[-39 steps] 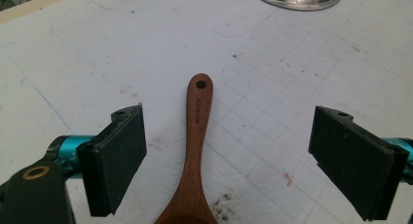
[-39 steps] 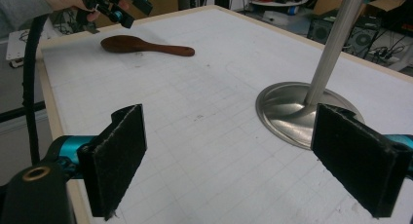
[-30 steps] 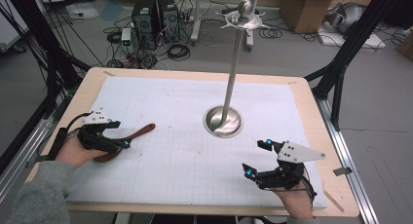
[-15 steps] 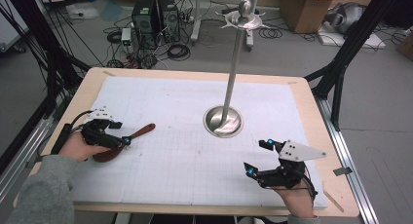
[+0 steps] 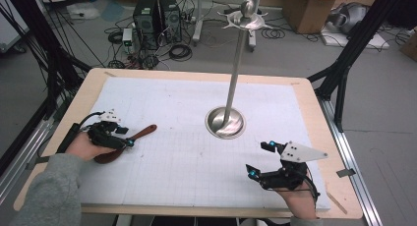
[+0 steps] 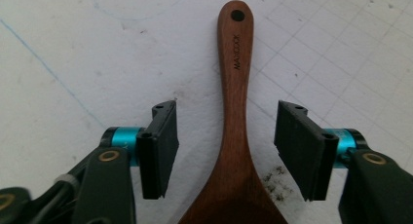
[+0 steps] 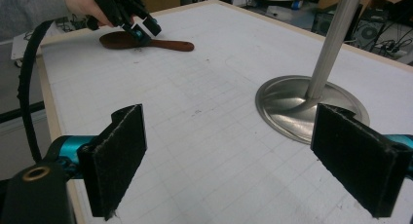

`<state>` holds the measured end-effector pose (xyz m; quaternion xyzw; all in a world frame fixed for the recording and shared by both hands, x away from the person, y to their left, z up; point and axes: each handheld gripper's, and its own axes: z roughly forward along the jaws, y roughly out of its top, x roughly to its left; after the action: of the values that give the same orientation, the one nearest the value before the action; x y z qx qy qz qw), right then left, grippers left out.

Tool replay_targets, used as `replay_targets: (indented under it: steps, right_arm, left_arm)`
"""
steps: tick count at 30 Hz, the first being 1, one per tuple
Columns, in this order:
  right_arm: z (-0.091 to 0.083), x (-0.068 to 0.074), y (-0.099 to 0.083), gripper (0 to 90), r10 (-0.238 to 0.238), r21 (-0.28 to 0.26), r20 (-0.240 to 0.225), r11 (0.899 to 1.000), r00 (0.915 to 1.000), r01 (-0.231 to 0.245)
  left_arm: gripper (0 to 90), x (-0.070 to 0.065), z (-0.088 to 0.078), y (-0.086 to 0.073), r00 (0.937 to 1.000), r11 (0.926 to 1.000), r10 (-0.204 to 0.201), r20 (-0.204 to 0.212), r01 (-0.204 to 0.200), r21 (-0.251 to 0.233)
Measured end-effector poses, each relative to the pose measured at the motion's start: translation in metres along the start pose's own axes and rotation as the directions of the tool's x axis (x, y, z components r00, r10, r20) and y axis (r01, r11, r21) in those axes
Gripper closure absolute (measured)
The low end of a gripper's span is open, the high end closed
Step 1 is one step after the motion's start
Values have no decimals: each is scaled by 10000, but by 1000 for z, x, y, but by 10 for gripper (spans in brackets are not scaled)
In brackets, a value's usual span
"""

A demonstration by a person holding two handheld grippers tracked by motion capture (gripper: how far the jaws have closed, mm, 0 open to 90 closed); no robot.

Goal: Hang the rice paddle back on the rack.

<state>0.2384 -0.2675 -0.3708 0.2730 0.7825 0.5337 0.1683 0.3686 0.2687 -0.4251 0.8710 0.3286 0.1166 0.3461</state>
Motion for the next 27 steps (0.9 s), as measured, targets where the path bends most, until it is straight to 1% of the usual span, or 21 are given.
replay_targets:
  steps: [3, 4, 5, 6, 7, 8, 9, 11, 13, 15, 16, 19, 20, 23, 27]
  right_arm:
    - [0, -1, 0, 117, -4, 1, 11, 10000, 10000, 4]
    - [-1, 0, -1, 117, 91, 18, 6, 10000, 10000, -91]
    - [-1, -1, -1, 117, 3, -18, 37, 10000, 10000, -3]
    - [-1, -1, -1, 117, 18, -22, 36, 10000, 10000, -18]
    - [-1, -1, -1, 117, 64, 4, 45, 10000, 10000, -64]
    - [-2, -1, -1, 117, 61, 10, 35, 10000, 10000, -61]
    - [-2, -1, -1, 117, 48, 3, 31, 10000, 10000, -48]
    - [-1, -1, -1, 117, 74, 18, 37, 10000, 10000, -74]
    - [-1, -1, -2, 117, 44, 48, 41, 10000, 10000, -44]
    - [0, -1, -2, 117, 43, 74, 11, 10000, 10000, -43]
    - [0, -1, -2, 117, 40, 81, -1, 10000, 10000, -40]
    - [1, -1, -2, 117, 19, 112, 13, 9999, 10000, -19]
    - [1, -1, -2, 117, 16, 117, 9, 9999, 10000, -16]
    - [0, 0, -1, 117, 4, 81, -43, 10000, 10000, -4]
    - [-1, 2, 1, 118, -61, 1, -64, 10000, 10000, 61]
  left_arm:
    - [477, -2, 3, 2, 9999, 9992, 162, -16, -162, 357]
    - [493, -3, 4, 2, 9998, 9989, 195, 10, -195, 418]
    - [504, -3, 6, 1, 9997, 9986, 230, -2, -230, 476]
    - [514, -3, 7, 1, 9998, 9983, 214, -29, -212, 541]
    - [519, -4, 7, 2, 9995, 9983, 303, -14, -302, 500]
    - [538, -4, 7, 2, 9996, 9984, 276, -29, -274, 501]
    - [552, -4, 7, 2, 9993, 9979, 369, 8, -368, 539]
    - [583, -5, 7, 2, 9994, 9981, 344, 2, -344, 509]
    - [639, -6, 7, 2, 9990, 9976, 437, -44, -434, 543]
    - [737, -6, 7, 3, 9987, 9972, 507, -52, -503, 558]
    - [748, -7, 7, 3, 9988, 9972, 490, -67, -486, 566]
    - [753, -6, 7, 4, 9998, 9978, 163, -95, -156, 643]
    - [754, -6, 7, 4, 9999, 9978, 124, -87, -118, 654]
    - [757, -7, 7, 4, 9998, 9977, 162, -118, -153, 655]
    - [762, -10, 6, 4, 9994, 9977, 179, -299, -159, 657]
